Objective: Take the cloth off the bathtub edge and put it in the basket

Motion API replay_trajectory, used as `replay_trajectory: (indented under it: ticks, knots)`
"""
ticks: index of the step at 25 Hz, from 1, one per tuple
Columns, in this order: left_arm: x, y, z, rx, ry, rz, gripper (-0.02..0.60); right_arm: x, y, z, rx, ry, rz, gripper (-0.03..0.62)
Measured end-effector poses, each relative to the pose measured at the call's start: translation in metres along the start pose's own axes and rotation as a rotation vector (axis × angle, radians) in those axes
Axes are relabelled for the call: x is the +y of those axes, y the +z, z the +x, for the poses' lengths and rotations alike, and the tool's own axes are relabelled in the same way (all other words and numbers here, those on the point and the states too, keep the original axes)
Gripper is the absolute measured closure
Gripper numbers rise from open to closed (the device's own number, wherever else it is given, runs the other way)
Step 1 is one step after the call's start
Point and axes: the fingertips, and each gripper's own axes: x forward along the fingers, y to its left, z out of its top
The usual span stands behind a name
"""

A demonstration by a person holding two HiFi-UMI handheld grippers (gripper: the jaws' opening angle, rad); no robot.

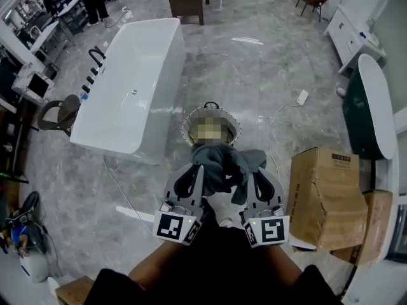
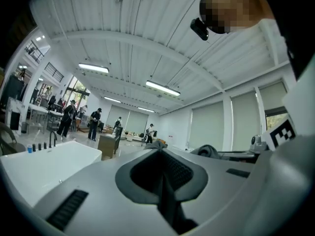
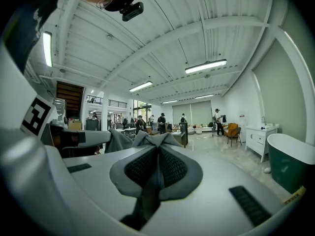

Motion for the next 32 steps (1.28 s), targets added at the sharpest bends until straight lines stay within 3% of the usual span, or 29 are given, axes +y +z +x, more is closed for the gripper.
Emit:
replay_trajectory:
  ticks: [4, 21, 32]
  knots:
    - [0.032, 0.008, 0.032, 0.032, -0.034, -0.027, 0.554, 0.009, 0.011, 0.048, 0.021, -0.016, -0.007, 0.557]
    - [0.141, 0.040, 0.107, -0.030, -0.111, -0.073, 0.554, 0.034, 0.053, 0.188, -0.030, -0.033, -0.060, 0.557]
    - [0.154, 0.060, 0.125, -0.089, -0.168, -0.085, 0.554, 0.034, 0.062, 0.213, -0.023, -0.042, -0.086, 0.557]
